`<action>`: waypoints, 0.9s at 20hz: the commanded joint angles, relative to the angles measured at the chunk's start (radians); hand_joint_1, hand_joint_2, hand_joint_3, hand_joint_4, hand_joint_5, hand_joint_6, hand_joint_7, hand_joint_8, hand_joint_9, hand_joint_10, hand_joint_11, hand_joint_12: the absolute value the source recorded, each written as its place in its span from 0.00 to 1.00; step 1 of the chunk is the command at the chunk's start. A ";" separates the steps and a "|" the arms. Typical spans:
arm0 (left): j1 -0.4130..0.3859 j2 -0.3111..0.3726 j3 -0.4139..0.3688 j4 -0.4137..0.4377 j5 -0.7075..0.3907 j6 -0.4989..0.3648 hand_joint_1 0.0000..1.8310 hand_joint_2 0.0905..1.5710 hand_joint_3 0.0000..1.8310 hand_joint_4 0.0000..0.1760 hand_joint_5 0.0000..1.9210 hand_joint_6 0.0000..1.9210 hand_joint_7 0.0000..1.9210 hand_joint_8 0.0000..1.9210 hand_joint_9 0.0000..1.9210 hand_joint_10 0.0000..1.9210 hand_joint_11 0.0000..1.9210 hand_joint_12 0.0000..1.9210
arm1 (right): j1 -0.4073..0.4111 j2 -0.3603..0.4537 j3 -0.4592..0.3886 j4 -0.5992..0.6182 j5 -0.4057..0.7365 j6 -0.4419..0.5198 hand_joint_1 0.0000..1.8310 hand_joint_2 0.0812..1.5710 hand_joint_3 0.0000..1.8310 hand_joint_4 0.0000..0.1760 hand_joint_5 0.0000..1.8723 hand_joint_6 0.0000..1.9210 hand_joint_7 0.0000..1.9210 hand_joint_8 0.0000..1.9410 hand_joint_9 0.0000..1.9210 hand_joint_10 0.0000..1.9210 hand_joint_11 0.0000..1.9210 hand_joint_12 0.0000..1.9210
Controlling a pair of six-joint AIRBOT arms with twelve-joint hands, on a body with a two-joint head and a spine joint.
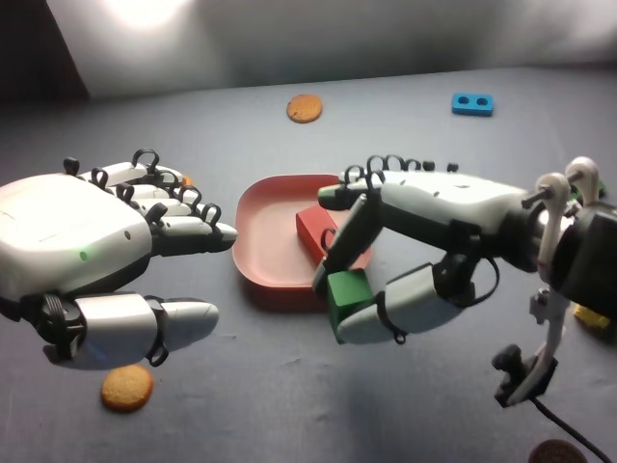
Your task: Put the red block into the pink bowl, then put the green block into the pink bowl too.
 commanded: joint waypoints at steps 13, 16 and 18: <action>-0.016 0.001 0.009 0.001 -0.098 0.003 0.00 0.88 0.00 0.00 0.21 0.00 0.17 0.00 0.13 0.00 0.00 0.19 | 0.159 -0.236 0.319 -0.199 -0.037 -0.107 0.61 0.58 0.00 1.00 0.78 0.07 0.14 0.00 0.02 0.00 0.00 0.00; -0.016 0.001 0.011 0.001 -0.098 0.005 0.01 0.88 0.00 0.00 0.20 0.00 0.17 0.00 0.13 0.00 0.00 0.18 | 0.153 -0.278 0.368 -0.240 -0.038 -0.111 0.61 0.58 0.00 1.00 0.78 0.07 0.13 0.00 0.01 0.00 0.00 0.00; -0.016 0.000 0.012 0.001 -0.098 0.007 0.00 0.89 0.00 0.00 0.20 0.00 0.17 0.00 0.13 0.00 0.00 0.17 | 0.142 -0.306 0.405 -0.243 -0.038 -0.111 0.61 0.58 0.00 1.00 0.78 0.06 0.13 0.00 0.00 0.00 0.00 0.00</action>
